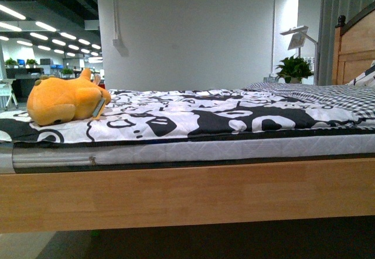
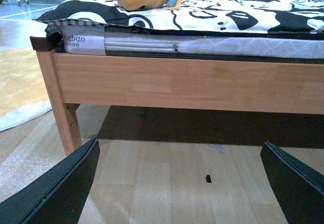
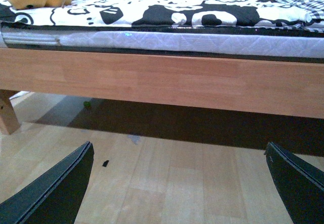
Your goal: Put away toys
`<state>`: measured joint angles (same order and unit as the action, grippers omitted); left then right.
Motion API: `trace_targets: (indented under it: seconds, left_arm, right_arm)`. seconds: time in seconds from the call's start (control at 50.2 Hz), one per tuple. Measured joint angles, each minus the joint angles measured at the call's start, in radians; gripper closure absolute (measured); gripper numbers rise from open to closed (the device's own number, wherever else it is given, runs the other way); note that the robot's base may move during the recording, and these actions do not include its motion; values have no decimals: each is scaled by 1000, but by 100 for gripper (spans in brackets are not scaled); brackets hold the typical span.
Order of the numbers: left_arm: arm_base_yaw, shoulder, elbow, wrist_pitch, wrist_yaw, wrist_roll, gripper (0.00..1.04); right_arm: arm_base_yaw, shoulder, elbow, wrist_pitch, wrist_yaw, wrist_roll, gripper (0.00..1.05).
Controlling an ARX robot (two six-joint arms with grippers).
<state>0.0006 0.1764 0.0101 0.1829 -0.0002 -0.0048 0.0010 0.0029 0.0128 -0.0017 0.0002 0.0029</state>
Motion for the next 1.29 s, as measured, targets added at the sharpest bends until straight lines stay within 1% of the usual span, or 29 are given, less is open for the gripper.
trace_targets:
  seconds: [1.294]
  left_arm:
    - [0,0,0,0,1,0,6]
  right_arm:
    - [0,1,0,0,0,0,0]
